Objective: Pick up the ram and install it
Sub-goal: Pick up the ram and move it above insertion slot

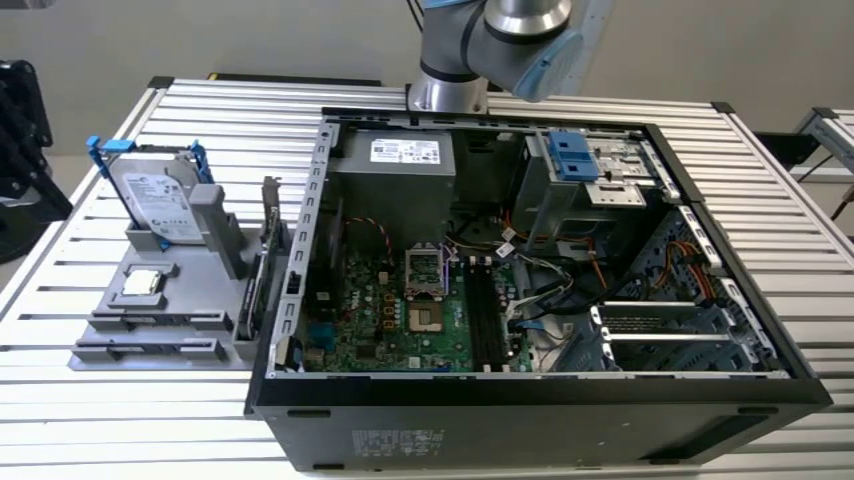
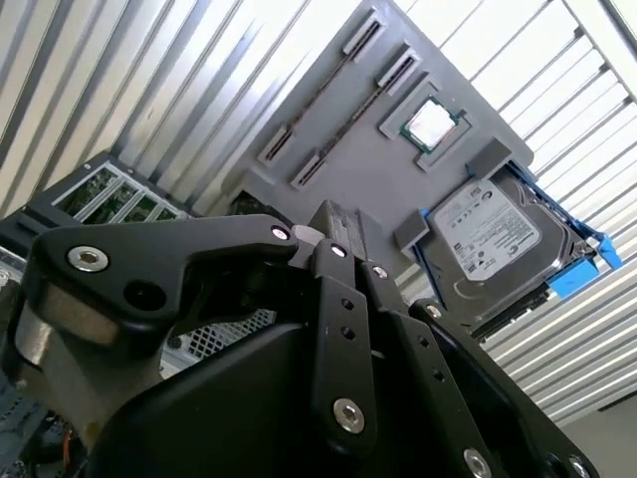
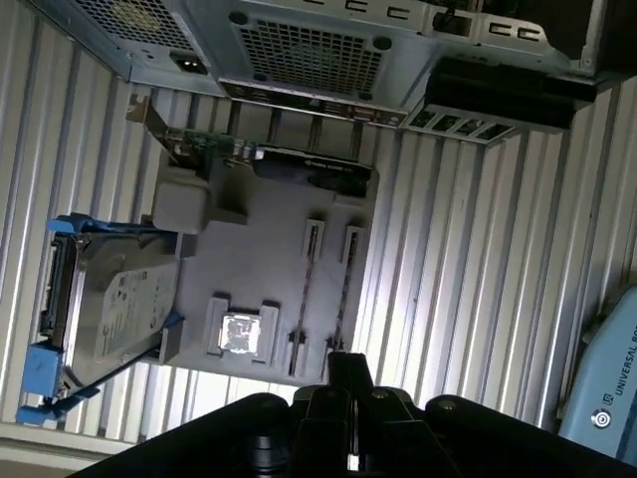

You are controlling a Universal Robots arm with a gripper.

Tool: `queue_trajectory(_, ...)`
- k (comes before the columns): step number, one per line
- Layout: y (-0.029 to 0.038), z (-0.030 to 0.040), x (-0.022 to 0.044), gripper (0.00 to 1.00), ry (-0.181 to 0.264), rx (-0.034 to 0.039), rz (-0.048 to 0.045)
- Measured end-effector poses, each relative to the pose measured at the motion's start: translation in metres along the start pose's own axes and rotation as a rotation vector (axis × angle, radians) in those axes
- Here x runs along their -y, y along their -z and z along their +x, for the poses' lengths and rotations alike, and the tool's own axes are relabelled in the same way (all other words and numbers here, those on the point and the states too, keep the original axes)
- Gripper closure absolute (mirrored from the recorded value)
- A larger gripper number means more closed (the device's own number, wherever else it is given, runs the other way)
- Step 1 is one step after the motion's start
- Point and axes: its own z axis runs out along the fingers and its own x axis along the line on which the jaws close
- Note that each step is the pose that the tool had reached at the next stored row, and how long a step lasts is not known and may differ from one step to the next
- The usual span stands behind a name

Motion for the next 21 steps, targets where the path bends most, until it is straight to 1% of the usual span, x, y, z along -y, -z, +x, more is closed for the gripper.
queue_trajectory(5,0.0001,0.0000,0.0004,1.00,-0.040,0.0020,0.0008)
queue_trajectory(17,0.0000,0.0001,0.0008,1.00,-0.155,0.0073,0.0025)
queue_trajectory(21,0.0001,0.0001,0.0009,1.00,-0.171,0.0082,0.0036)
